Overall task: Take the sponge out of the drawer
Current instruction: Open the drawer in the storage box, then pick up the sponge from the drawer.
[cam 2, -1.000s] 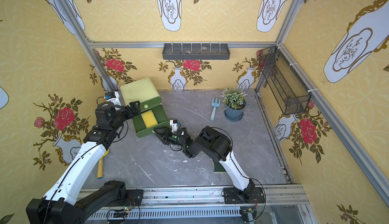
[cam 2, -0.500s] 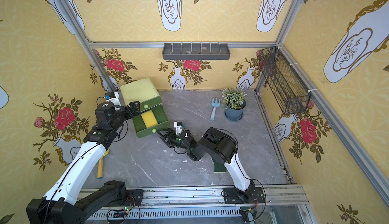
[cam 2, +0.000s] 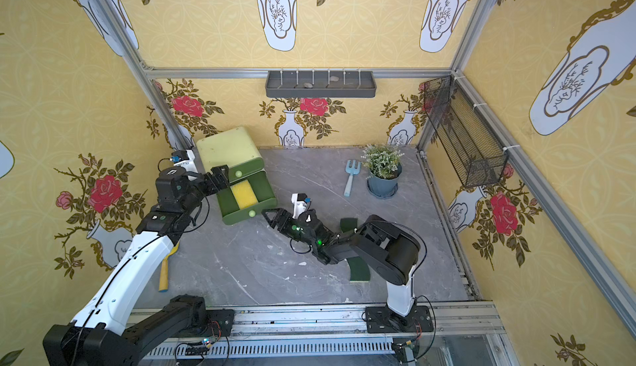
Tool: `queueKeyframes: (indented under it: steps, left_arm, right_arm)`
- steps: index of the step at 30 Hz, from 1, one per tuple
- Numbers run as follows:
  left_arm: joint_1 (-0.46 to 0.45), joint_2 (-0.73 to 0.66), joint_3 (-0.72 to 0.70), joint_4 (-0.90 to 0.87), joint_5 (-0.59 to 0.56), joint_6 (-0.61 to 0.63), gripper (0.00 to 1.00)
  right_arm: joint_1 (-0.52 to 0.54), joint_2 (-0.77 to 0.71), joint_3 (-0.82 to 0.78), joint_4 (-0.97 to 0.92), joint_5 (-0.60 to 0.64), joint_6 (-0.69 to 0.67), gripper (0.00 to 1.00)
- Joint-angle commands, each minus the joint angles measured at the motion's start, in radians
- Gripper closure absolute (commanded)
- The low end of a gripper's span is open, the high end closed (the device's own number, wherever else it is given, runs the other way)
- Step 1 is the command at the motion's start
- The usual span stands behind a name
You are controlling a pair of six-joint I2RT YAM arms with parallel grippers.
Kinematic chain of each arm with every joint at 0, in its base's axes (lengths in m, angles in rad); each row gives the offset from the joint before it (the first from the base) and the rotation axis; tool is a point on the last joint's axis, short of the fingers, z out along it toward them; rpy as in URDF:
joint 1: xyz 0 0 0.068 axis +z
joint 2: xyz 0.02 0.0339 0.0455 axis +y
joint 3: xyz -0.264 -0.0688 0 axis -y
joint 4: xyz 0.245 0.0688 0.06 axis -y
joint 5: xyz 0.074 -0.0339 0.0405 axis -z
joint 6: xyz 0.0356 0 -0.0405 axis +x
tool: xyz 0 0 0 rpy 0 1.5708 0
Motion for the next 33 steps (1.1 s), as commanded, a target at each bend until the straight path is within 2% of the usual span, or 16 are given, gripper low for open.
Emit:
queueKeyframes:
  steps: [1, 7, 15, 22, 33]
  left_arm:
    - [0.001, -0.004, -0.008, 0.029, -0.002, 0.013, 0.00]
    - [0.002, -0.008, -0.008, 0.031, -0.001, 0.012, 0.00]
    - [0.002, -0.019, -0.011, 0.031, -0.015, 0.011, 0.00]
    - [0.007, -0.041, -0.025, 0.037, -0.077, 0.007, 0.00]
    - [0.014, -0.081, -0.046, 0.031, -0.199, 0.000, 0.00]
  right_arm:
    - [0.011, -0.052, 0.042, -0.185, 0.070, -0.181, 0.14]
    - [0.024, -0.110, 0.186, -0.483, 0.120, -0.401, 0.12]
    - [0.029, -0.089, 0.419, -0.816, 0.159, -0.641, 0.10]
    - [0.029, -0.031, 0.599, -1.027, 0.193, -0.773, 0.07]
    - [0.026, 0.155, 0.929, -1.333, 0.187, -0.883, 0.05]
